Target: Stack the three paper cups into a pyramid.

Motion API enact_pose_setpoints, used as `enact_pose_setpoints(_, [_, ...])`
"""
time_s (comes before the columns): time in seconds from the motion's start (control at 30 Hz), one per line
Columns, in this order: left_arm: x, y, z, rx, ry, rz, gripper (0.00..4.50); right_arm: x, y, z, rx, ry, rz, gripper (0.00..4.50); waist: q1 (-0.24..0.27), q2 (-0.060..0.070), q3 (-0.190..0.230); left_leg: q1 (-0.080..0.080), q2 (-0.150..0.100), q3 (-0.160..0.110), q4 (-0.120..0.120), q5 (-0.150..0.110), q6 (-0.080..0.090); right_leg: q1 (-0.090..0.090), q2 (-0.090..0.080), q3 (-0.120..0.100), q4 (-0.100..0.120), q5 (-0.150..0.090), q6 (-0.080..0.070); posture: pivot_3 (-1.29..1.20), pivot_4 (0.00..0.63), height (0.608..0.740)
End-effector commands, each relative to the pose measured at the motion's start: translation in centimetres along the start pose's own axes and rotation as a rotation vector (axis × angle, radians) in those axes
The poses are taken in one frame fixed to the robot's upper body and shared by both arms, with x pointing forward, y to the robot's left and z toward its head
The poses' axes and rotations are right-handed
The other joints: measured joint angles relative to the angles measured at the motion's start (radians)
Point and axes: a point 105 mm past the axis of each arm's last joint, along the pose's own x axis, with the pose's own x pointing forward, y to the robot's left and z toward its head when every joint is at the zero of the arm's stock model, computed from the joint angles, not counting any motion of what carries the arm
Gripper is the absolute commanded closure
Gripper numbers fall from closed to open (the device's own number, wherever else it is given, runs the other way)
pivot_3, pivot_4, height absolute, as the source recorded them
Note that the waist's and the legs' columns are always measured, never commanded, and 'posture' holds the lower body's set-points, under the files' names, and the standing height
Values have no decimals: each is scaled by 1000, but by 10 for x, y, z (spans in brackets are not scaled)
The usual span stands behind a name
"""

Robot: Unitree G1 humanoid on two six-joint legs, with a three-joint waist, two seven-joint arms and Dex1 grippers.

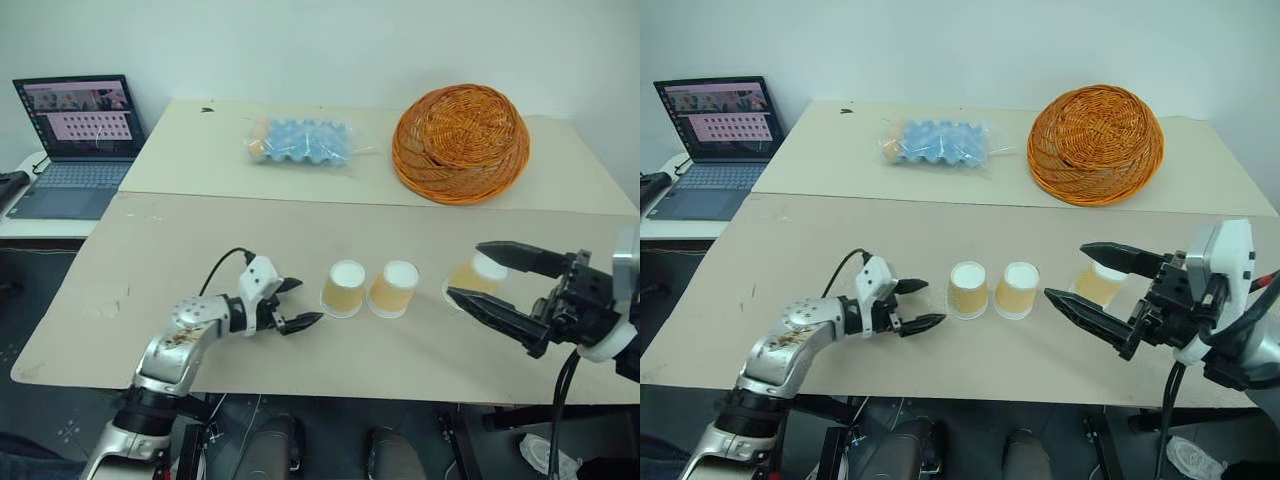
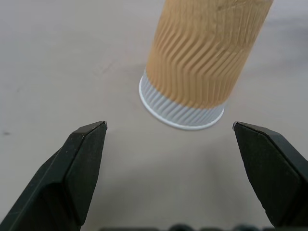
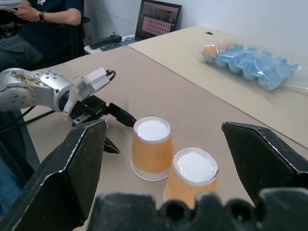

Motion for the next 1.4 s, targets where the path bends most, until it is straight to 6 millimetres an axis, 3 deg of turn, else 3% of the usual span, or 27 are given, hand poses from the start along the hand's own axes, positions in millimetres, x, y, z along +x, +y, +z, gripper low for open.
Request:
enact_pose_setpoints(0.03, [9, -1, 14, 35, -32, -6, 27, -3, 1, 16, -65, -42, -14, 0, -2, 0, 0, 0, 0, 0, 0, 0, 0, 0, 0, 0, 0, 0, 0, 0, 150, 726])
enact_pose_setpoints(0.43, [15, 3, 17, 57, -30, -22, 27, -4, 1, 18, -69, -42, -29, 0, -2, 0, 0, 0, 0, 0, 0, 0, 1, 0, 1, 0, 0, 0, 0, 0, 150, 726])
enact_pose_setpoints(0.73, [19, -6, 20, 59, -37, -58, 27, -3, 2, 18, -63, -48, -15, 0, -2, 0, 0, 0, 0, 0, 0, 0, 1, 0, 1, 0, 0, 0, 0, 0, 150, 726])
enact_pose_setpoints(0.9, [3, -7, 17, 57, -28, -68, 27, -2, 4, 18, -53, -50, 5, 0, -3, 0, 0, 0, 0, 0, 0, 0, 1, 0, 1, 0, 0, 0, 0, 0, 150, 726])
enact_pose_setpoints(1.07, [-30, -4, 11, 44, 9, -28, 27, -7, -1, 14, -42, -25, -6, 0, -6, 0, 0, 0, 1, 1, 0, 0, 0, -1, 1, 1, 0, 0, 0, 0, 150, 726])
enact_pose_setpoints(1.13, [-46, 4, 15, 34, 1, 54, 27, -12, -14, 6, -39, 10, -67, 0, -6, 0, 0, 0, 1, 1, -1, 0, 0, -1, 0, 1, 0, 0, 0, 0, 150, 726])
enact_pose_setpoints(1.3, [-85, 56, 46, 9, -182, 490, 27, -42, -76, -44, -28, 222, -425, 0, 3, 0, 0, 0, -1, 0, 0, -1, -3, -1, -1, 0, 0, 0, -1, 0, 150, 726])
enact_pose_setpoints(1.4, [-97, 76, 57, 13, -253, 692, 27, -51, -91, -60, -21, 272, -520, 0, 4, 0, 0, 0, -2, 0, 0, 0, -3, -1, -1, 0, 0, 0, 0, 0, 150, 726])
